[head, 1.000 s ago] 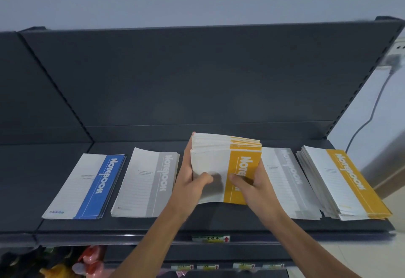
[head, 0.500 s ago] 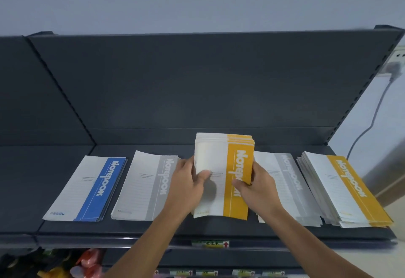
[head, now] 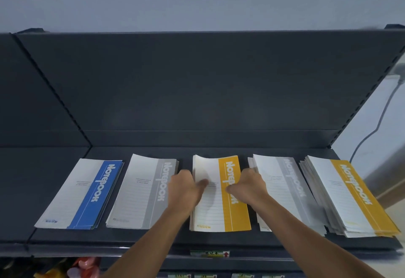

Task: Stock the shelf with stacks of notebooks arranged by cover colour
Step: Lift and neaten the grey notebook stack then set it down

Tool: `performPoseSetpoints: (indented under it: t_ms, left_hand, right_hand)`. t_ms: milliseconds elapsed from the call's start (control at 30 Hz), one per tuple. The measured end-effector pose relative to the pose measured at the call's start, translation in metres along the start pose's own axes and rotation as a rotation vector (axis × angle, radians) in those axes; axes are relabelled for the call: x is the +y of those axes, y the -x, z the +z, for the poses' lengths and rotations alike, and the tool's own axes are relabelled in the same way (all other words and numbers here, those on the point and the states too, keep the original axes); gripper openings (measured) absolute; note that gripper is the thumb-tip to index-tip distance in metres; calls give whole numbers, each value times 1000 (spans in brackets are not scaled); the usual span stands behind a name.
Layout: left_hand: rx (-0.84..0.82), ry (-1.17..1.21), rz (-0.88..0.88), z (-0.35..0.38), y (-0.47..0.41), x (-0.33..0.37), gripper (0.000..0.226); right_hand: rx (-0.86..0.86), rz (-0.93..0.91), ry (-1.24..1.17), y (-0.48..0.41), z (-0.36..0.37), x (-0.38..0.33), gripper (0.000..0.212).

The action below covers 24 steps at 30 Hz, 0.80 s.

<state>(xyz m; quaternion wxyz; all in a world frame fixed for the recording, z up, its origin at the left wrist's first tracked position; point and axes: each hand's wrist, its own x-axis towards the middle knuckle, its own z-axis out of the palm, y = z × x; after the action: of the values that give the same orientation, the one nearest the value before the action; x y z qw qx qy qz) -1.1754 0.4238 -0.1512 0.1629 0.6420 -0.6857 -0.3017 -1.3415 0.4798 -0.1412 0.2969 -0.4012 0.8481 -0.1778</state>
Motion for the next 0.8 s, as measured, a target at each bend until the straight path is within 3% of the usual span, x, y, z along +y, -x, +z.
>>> performPoseSetpoints:
  t_ms: [200, 367, 467, 567, 667, 800]
  left_hand:
    - [33, -130, 39, 3, -4, 1, 36]
    - [55, -256, 69, 4, -2, 8, 55]
    - [169, -323, 173, 1, 7, 21, 67]
    - [267, -214, 329, 4, 26, 49, 66]
    - [101, 20, 332, 26, 47, 85, 53]
    - [-131, 58, 233, 68, 63, 122, 58]
  right_hand:
    - [26, -41, 84, -6, 9, 0, 15]
    - [61, -122, 192, -1, 8, -2, 24]
    - [132, -173, 160, 8, -6, 0, 27]
    - [283, -228, 44, 15, -36, 17, 25]
    - [350, -176, -24, 15, -75, 54, 42]
    - [215, -24, 21, 12, -102, 103, 48]
